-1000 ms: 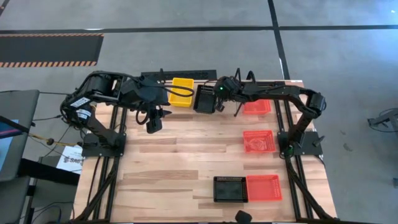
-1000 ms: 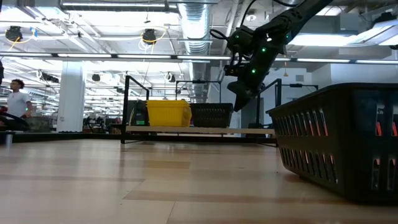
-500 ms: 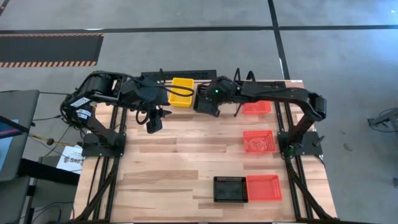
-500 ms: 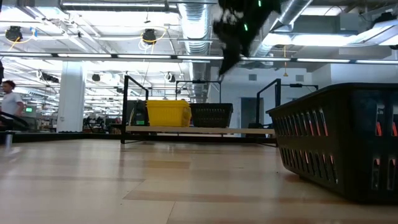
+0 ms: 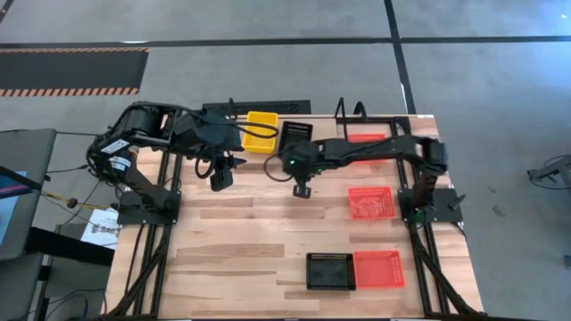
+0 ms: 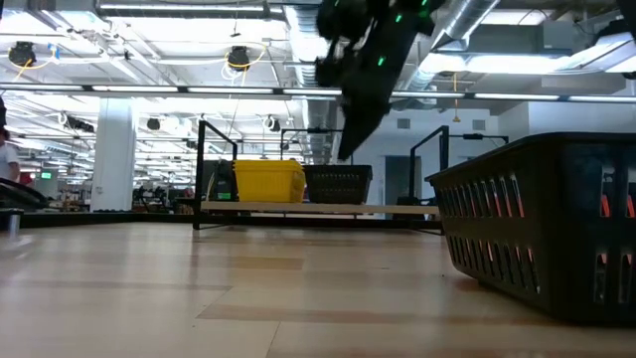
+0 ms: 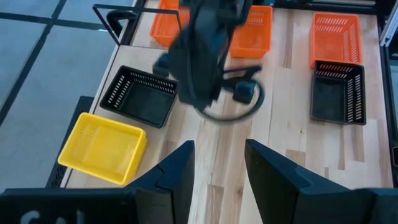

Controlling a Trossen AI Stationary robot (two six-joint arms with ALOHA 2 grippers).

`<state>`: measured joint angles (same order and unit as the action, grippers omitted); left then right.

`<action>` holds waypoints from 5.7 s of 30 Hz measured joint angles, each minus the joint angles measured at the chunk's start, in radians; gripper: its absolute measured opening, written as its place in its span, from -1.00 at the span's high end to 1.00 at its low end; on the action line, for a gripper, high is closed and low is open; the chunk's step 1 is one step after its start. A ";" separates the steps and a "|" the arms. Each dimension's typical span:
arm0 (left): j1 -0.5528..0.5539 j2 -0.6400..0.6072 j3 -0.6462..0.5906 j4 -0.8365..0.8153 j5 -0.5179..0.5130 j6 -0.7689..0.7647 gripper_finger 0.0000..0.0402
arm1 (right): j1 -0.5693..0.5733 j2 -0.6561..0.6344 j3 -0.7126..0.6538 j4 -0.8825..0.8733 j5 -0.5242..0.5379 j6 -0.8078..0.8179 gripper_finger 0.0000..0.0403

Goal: Stack baskets on shelf by color
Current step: Stack the left black bin on top of the other black bin on the shelf, then stack the black bin on top of the other black bin on the shelf

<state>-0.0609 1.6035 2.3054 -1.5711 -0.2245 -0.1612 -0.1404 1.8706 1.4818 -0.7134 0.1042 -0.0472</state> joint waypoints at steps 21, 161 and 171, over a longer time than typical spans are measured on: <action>0.000 0.000 0.000 0.000 0.000 -0.018 0.35 | -0.119 0.060 0.000 0.054 0.085 -0.119 1.00; 0.000 0.000 0.000 0.000 0.008 0.176 0.35 | 0.103 -0.052 0.437 -0.450 0.305 0.537 0.98; 0.000 0.000 0.000 0.000 -0.010 0.145 0.35 | -0.158 -0.138 0.459 -0.127 0.346 0.464 0.98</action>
<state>-0.0612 1.6032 2.3058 -1.5711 -0.2346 -0.0162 -0.2983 1.7324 1.9404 -0.8400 0.4503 0.4173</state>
